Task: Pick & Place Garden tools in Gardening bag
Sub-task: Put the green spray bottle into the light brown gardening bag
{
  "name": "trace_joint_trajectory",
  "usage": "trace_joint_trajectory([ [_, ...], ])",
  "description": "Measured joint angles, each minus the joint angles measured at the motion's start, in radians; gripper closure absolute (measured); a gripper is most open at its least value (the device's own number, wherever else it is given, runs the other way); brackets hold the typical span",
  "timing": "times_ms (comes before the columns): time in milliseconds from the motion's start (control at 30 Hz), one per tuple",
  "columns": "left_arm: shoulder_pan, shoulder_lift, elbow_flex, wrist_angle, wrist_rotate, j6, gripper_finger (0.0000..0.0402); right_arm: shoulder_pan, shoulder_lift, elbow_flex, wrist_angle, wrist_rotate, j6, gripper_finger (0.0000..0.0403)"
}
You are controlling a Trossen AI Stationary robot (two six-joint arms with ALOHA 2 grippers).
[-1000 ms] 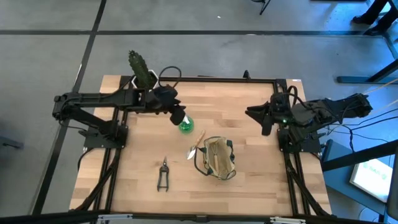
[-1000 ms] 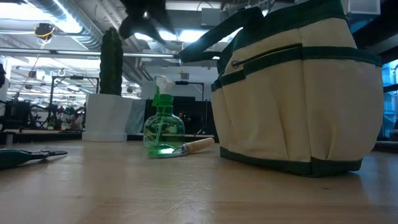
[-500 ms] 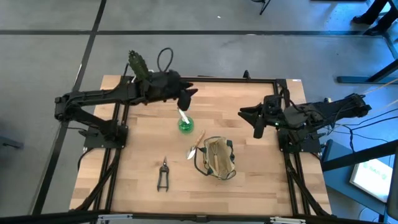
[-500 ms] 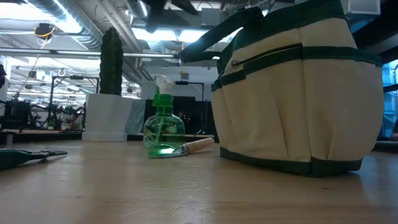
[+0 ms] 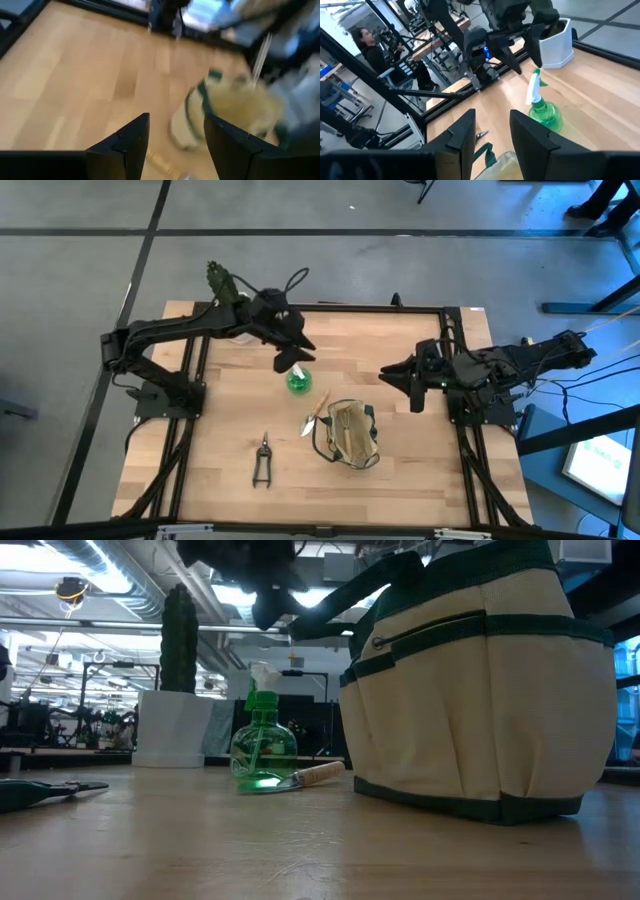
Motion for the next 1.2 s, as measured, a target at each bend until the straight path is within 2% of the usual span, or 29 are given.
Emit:
trace_joint_trajectory([
  [100, 0.000, -0.004, 0.000, -0.074, -0.028, 0.162, 0.0217, 0.000, 0.000, 0.000, -0.008, -0.001, 0.000, 0.0279],
  [300, -0.015, 0.009, 0.003, -0.128, -0.107, 0.307, 0.0217, 0.000, 0.000, 0.000, -0.017, -0.001, 0.000, 0.0279],
  [500, -0.038, 0.055, 0.115, -0.406, -0.272, 0.530, 0.0217, 0.000, 0.000, 0.000, -0.023, 0.012, 0.000, 0.0279],
  [600, -0.053, 0.096, 0.178, -0.494, -0.301, 0.620, 0.0217, 0.000, 0.000, 0.000, -0.023, 0.033, 0.011, 0.0279],
  [867, -0.114, 0.194, 0.281, -0.612, -0.389, 0.766, 0.0217, -0.001, 0.000, 0.000, -0.023, 0.036, 0.036, 0.0279],
  [1067, -0.152, 0.229, 0.290, -0.709, -0.464, 0.854, 0.0217, 0.000, 0.000, 0.000, -0.023, 0.036, 0.053, 0.0279],
  [1200, -0.158, 0.236, 0.291, -0.693, -0.516, 0.885, 0.0217, 0.000, 0.002, 0.000, -0.027, 0.036, 0.053, 0.0279],
])
